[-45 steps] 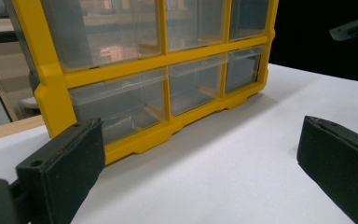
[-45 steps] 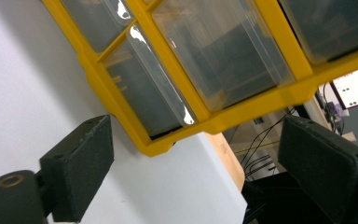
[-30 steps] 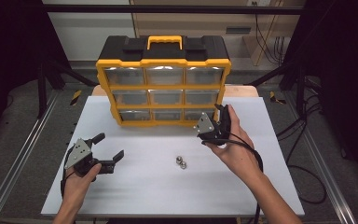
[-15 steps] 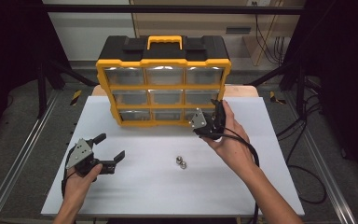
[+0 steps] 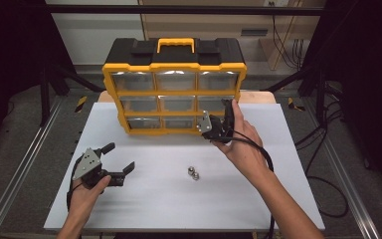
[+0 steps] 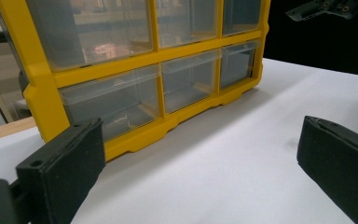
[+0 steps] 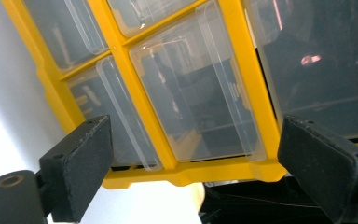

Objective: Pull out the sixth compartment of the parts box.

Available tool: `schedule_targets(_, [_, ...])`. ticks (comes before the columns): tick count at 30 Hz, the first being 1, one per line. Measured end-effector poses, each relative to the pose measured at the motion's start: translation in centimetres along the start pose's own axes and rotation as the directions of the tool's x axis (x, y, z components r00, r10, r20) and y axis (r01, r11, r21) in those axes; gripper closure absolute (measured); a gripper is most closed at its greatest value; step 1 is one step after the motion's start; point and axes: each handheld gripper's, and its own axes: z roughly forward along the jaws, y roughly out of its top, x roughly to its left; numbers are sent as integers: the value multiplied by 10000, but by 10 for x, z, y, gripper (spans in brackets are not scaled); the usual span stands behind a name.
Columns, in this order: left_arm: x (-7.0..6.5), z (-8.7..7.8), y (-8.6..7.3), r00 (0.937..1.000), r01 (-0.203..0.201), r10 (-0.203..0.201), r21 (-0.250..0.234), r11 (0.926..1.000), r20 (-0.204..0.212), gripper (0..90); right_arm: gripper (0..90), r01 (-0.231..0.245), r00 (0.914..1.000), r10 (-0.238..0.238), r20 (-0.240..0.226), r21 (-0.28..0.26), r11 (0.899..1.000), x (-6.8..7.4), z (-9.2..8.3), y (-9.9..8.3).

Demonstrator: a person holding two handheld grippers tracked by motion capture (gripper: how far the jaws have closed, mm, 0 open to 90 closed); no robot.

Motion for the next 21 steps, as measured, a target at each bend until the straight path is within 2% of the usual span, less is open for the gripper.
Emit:
schedule_targets(2, [0,0,0,10000,-21,21,7,10000,11,10,100,373,9989,-372,284,-15,9993,0,-1,2])
schedule_targets(9, [-1,1,0,10000,-51,51,48,10000,40,10,126,985,9939,-989,488,115,9951,1,-1,5])
schedule_targets(15, [-1,1,0,10000,-77,77,53,10000,45,10,166,1339,9887,-1341,669,80,9910,1,1,7])
schedule_targets(17, [-1,1,0,10000,-82,81,54,10000,53,10,191,1581,9839,-1590,811,182,9873,1,1,8])
schedule_targets(21, [-1,1,0,9999,-108,107,72,9999,63,10,196,1734,9808,-1742,874,160,9847,2,1,9])
